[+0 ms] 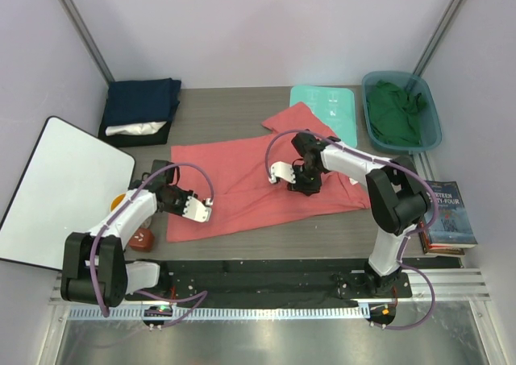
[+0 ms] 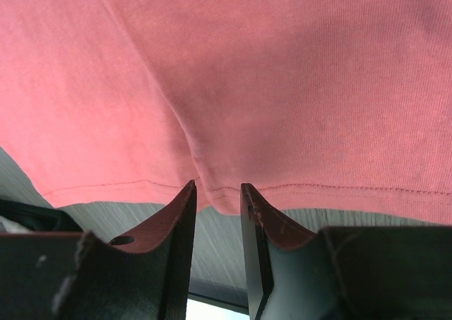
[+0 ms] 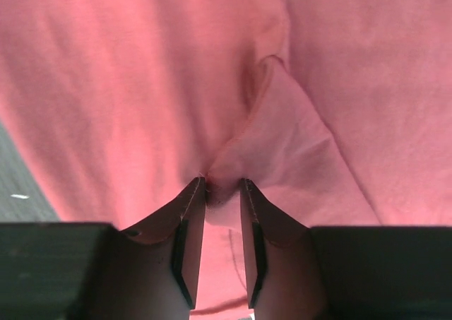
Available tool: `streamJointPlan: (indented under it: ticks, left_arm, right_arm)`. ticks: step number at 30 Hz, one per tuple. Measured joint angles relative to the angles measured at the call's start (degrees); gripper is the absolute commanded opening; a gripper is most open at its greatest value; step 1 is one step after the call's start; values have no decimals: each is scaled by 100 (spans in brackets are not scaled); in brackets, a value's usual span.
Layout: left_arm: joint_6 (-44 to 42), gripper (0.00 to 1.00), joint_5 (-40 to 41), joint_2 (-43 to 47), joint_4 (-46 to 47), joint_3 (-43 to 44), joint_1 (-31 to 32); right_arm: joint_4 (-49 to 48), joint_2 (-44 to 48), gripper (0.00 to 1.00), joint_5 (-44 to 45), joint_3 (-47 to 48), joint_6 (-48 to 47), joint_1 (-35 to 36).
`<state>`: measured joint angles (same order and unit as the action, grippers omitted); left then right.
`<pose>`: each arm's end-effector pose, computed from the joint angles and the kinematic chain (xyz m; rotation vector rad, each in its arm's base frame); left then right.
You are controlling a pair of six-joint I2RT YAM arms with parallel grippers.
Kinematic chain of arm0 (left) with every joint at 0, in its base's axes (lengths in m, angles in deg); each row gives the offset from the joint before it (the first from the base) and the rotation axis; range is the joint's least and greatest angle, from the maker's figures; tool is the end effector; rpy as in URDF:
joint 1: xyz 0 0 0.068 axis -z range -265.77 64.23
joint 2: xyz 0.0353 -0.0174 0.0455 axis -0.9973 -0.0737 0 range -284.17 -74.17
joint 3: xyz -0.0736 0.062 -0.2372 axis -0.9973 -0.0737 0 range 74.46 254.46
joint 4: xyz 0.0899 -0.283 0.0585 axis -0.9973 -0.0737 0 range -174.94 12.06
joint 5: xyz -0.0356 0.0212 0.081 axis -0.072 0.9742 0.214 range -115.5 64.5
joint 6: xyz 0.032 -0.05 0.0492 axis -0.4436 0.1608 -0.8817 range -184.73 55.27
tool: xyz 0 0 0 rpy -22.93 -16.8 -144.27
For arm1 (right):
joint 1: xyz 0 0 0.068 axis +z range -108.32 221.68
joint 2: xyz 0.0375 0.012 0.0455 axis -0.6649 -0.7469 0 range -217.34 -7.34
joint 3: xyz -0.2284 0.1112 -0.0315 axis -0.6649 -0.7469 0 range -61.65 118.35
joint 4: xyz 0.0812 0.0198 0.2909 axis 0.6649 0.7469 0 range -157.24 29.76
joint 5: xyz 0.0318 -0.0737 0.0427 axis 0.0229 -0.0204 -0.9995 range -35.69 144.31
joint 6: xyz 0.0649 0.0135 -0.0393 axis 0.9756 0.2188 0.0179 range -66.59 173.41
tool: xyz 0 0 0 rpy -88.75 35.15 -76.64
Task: Fold and stack the t-shirts
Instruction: Fold the tshirt
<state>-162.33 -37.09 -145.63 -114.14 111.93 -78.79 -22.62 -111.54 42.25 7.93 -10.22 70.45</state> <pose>0.2577 -0.0449 0.1055 2.2076 1.6453 0.1452 0.3246 0.1938 0.1022 -2.1079 1.9812 0.2097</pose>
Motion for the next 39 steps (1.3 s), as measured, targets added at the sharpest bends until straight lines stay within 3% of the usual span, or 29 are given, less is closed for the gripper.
streamJointPlan:
  ticks: [2, 5, 6, 17, 21, 23, 28, 35, 39]
  left_arm:
    - [7, 32, -2, 28, 0, 0, 0]
    - [13, 31, -4, 83, 0, -4, 0]
    - [13, 31, -2, 87, 0, -4, 0]
    - [13, 32, -26, 81, -2, -11, 0]
    - [13, 32, -48, 52, -2, -11, 0]
    - [13, 32, -55, 42, -2, -11, 0]
    - [13, 33, -94, 33, 0, -11, 0]
    - [15, 33, -146, -4, -2, -11, 72]
    - [15, 33, -151, -94, -2, -11, 125]
  right_arm:
    - [-122, -22, 24, 76, 0, 28, 0]
    - [-254, -35, 6, 184, 0, 68, 0]
    - [-278, -35, 4, 208, 2, 72, 0]
    - [-299, -35, 4, 435, 481, -50, 24]
    - [-348, -142, 11, 533, 885, -181, 55]
    - [-490, -262, 22, 619, 1010, -219, 72]
    - [-1812, -378, 36, 1222, 640, -166, 195]
    - [-4529, -323, 36, 2459, -527, 4, 472]
    - [-4898, -133, 37, 2726, -603, 81, 470]
